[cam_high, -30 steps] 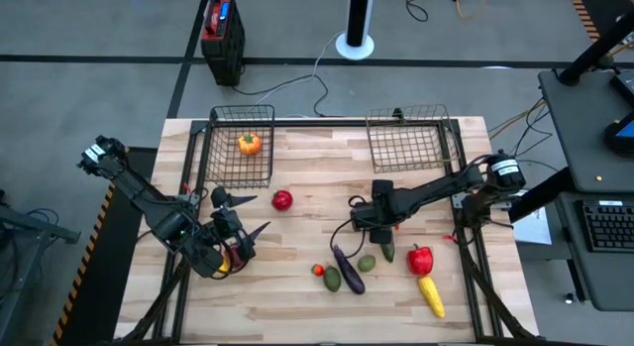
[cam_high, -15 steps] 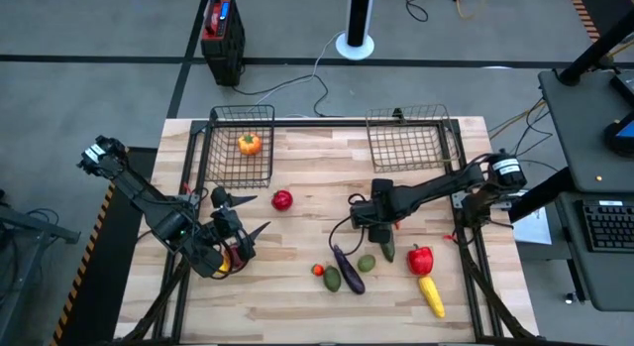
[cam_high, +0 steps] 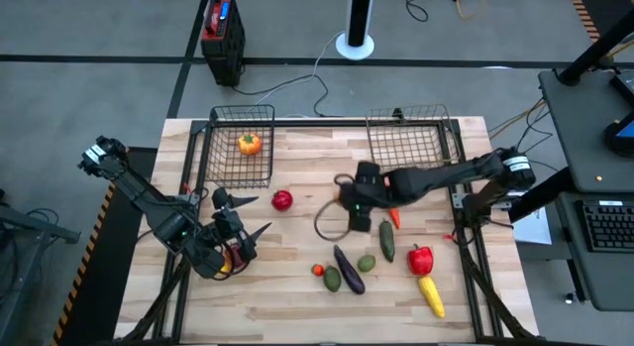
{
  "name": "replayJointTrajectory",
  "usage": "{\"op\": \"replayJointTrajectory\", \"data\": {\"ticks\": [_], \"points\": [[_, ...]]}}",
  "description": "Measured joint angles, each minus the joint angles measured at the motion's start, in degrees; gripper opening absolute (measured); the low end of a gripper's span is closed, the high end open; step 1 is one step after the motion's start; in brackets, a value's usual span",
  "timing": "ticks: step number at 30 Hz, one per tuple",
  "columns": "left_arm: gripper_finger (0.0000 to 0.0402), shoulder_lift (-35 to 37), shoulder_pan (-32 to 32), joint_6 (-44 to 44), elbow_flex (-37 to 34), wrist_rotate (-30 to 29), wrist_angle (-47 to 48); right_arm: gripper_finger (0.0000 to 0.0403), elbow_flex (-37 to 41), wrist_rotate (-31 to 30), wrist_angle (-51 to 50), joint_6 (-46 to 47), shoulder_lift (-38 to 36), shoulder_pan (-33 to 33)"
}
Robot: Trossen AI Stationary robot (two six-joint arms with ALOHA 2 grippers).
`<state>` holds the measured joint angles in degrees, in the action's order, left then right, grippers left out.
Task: Sort produce into baskets
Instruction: Put the potato into the right wire basket
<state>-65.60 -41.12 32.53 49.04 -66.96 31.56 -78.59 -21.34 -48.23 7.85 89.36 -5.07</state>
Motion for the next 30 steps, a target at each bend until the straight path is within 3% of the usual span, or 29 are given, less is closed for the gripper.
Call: {"op": "replayJointTrajectory", "data": {"ticks": [5,12,17,20,30], "points": [[0.0333,0.0,0.0,0.0,0.0,0.0,-0.5,0.0249,-9.1,-4.7,-5.2,1.6,0.0,5.2],[0.0333,0.0,0.0,1.0,0.0,0.0,-1.0,0.0249,-15.7,-8.3,-19.4,14.1,0.0,19.5],[0.0333,0.0,0.0,1.5,0.0,0.0,-1.1,0.0249,-14.2,-8.3,-28.6,19.8,0.0,31.5],[0.0333,0.0,0.0,1.6,0.0,0.0,-1.1,0.0249,-12.3,-8.1,-29.1,21.1,0.1,36.7],[0.0333,0.0,0.0,1.7,0.0,0.0,-1.7,0.0249,-4.8,-4.0,-20.3,18.2,0.8,43.3]]}}
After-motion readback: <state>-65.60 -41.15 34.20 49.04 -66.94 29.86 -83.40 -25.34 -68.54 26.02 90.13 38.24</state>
